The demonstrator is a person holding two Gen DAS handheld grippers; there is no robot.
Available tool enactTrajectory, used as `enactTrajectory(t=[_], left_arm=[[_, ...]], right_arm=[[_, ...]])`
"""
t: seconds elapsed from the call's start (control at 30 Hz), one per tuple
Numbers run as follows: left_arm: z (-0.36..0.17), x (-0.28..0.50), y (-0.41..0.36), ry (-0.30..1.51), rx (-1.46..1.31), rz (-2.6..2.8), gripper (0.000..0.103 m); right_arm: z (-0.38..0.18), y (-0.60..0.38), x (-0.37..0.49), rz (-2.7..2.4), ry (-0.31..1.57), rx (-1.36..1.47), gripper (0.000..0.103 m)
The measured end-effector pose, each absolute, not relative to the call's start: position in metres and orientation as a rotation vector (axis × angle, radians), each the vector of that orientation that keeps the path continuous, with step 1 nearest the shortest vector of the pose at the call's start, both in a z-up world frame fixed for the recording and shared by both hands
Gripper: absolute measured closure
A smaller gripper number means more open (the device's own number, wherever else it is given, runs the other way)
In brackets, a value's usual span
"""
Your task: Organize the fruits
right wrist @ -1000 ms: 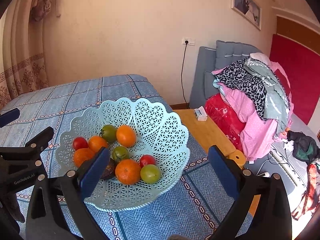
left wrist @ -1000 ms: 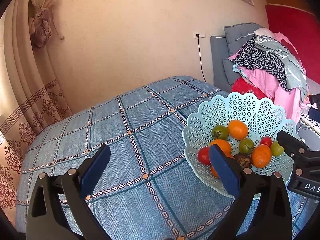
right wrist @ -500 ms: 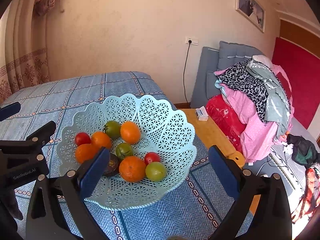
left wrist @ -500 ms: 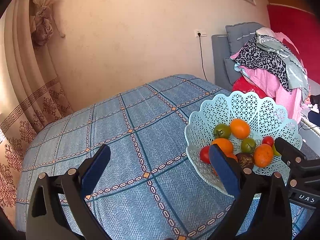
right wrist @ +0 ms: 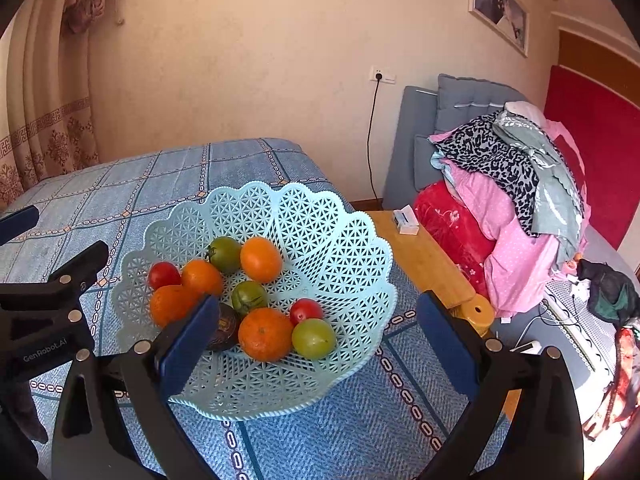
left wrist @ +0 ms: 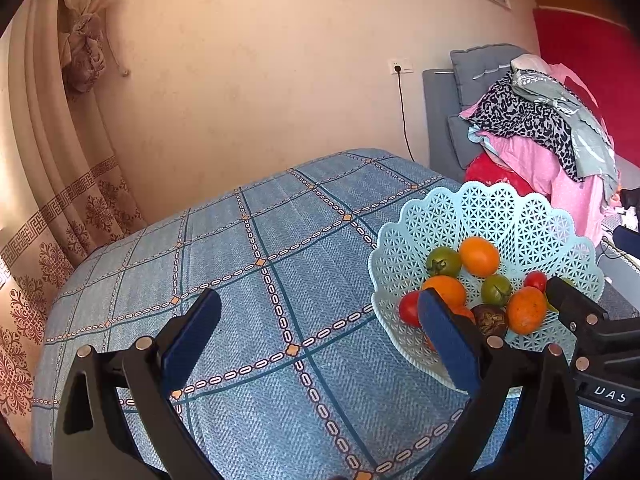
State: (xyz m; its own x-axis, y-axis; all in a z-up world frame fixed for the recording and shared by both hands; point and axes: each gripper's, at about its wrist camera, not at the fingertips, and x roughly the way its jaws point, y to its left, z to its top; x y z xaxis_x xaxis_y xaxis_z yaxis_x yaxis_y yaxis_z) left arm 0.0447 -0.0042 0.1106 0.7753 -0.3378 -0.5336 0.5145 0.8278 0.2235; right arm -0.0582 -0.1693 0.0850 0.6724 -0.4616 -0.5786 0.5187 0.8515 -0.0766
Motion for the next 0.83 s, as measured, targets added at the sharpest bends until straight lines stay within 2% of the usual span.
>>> enactTrajectory(t=[0.83], left_arm=[[0.1111,0.0451,-0.0027,0.499,0.37,-0.47,0.003]], right_arm=[[0.0823,-0.1663,-0.0608,-0.569,0.601,0.093,0.005]])
